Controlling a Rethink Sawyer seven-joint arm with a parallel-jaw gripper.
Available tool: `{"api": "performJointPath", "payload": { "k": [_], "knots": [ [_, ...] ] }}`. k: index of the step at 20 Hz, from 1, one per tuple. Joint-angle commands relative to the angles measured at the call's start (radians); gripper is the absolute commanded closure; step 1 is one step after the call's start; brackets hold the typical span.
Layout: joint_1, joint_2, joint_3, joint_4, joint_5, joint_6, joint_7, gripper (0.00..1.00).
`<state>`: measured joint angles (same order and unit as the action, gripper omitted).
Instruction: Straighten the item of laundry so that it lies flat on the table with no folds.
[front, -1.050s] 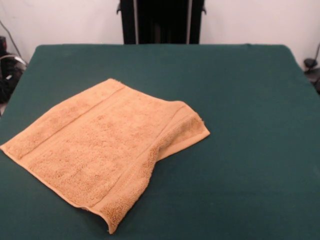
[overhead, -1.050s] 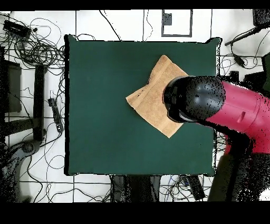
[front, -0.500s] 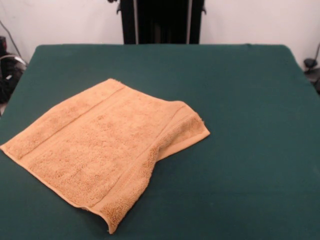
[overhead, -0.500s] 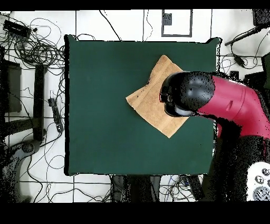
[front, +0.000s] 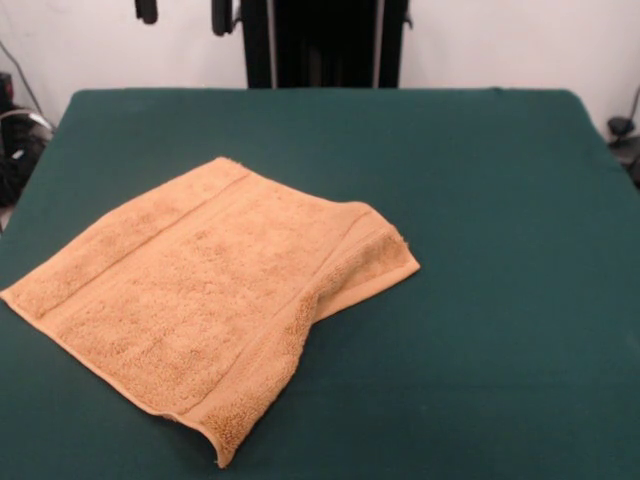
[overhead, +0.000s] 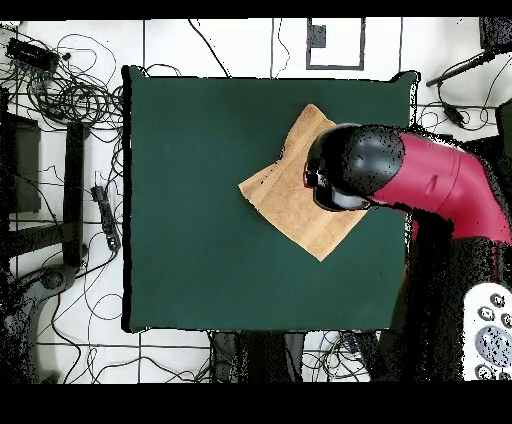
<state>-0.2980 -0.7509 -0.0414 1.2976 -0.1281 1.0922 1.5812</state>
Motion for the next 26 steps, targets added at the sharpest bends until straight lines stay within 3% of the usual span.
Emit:
{"api": "performJointPath", "payload": {
  "k": [1,10,26],
  "knots": [
    [0.027,-0.017,0.128,-0.134,0.020,0.268,-0.041,0.00],
    [0.037,0.009,0.125,-0.236,0.015,0.358,-0.028,0.00],
    [0.038,0.025,0.117,-0.146,0.015,0.215,-0.026,0.00]
  ]
}}
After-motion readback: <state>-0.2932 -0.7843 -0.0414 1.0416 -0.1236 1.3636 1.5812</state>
